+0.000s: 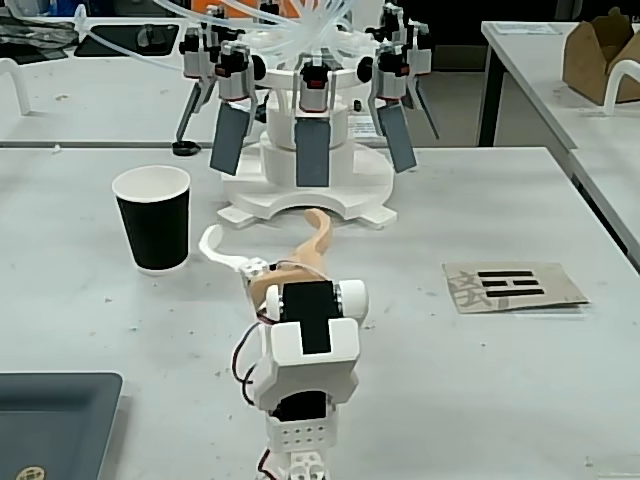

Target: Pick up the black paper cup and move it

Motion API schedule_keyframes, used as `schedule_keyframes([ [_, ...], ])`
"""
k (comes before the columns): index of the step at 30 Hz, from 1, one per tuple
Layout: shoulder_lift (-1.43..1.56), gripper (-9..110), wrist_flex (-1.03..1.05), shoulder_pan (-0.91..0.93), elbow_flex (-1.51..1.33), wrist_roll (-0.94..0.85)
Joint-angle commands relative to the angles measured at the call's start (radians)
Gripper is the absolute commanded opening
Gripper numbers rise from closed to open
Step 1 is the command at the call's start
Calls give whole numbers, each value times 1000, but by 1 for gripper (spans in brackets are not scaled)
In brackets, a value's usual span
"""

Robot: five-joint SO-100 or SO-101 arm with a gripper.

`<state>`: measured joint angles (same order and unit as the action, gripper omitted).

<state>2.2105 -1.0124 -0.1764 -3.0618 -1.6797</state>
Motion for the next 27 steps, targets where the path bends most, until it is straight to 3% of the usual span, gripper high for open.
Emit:
schedule_keyframes([
  [1, 28, 40, -20, -17, -5, 8],
  [10, -49, 51, -14, -52, 49, 2],
  [27, -322, 53, 15, -123, 362, -57],
])
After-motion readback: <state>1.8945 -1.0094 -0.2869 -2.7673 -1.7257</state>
